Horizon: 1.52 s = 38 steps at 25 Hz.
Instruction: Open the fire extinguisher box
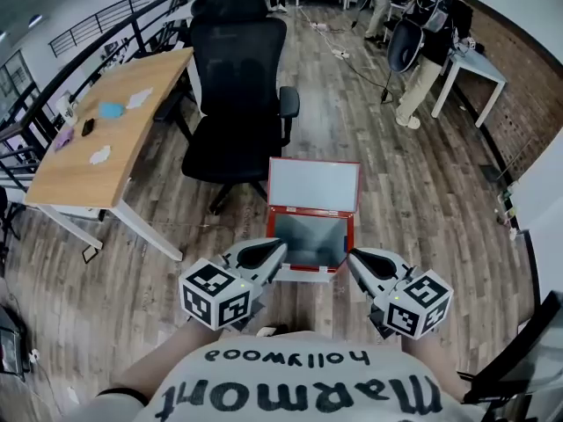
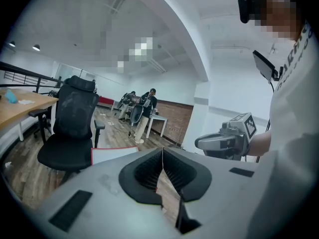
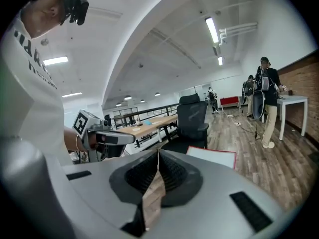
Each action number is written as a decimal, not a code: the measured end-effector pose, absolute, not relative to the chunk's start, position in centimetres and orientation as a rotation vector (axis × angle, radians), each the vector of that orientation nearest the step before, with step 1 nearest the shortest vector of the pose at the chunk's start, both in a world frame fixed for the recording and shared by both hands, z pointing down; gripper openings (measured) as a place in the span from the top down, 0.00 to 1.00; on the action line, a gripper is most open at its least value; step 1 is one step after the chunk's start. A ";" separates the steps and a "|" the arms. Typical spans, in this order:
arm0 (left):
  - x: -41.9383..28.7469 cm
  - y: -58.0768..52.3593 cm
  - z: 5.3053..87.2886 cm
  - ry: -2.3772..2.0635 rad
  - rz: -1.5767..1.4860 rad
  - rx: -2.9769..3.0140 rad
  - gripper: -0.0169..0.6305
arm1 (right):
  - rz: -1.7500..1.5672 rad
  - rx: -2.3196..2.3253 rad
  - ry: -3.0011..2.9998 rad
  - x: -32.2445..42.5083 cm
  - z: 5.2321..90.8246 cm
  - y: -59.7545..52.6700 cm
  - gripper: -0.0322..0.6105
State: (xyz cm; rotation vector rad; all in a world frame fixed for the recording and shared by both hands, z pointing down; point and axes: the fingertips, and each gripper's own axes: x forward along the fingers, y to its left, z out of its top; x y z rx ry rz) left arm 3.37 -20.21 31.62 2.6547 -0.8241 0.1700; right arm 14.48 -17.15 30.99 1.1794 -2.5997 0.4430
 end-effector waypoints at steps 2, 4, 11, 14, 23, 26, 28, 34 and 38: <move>3.0 -19.9 31.8 -0.821 0.163 2.647 0.96 | 0.403 1.155 -2.570 13.9 31.6 -16.7 0.93; 2.6 -19.6 32.0 -0.822 0.171 2.649 0.96 | 0.364 1.124 -2.541 13.2 32.3 -16.3 0.93; 1.6 -19.3 32.6 -0.824 0.192 2.645 0.96 | 0.303 1.074 -2.535 11.8 32.7 -15.8 0.93; 1.3 -19.1 33.0 -0.820 0.207 2.642 0.96 | 0.305 1.107 -2.536 12.0 32.5 -15.9 0.93; 1.0 -19.1 33.2 -0.811 0.215 2.638 0.96 | 0.309 1.140 -2.509 12.6 32.6 -16.0 0.94; 1.2 -19.0 33.2 -0.806 0.220 2.639 0.96 | 0.309 1.132 -2.503 12.6 32.9 -15.9 0.94; 1.3 -19.2 33.2 -0.804 0.219 2.642 0.96 | 0.311 1.125 -2.503 12.6 32.9 -15.9 0.94; 1.2 -19.4 33.1 -0.803 0.218 2.646 0.96 | 0.323 1.126 -2.499 12.6 33.2 -16.2 0.94; 1.2 -19.5 33.2 -0.809 0.223 2.644 0.96 | 0.325 1.119 -2.491 12.9 33.5 -16.3 0.94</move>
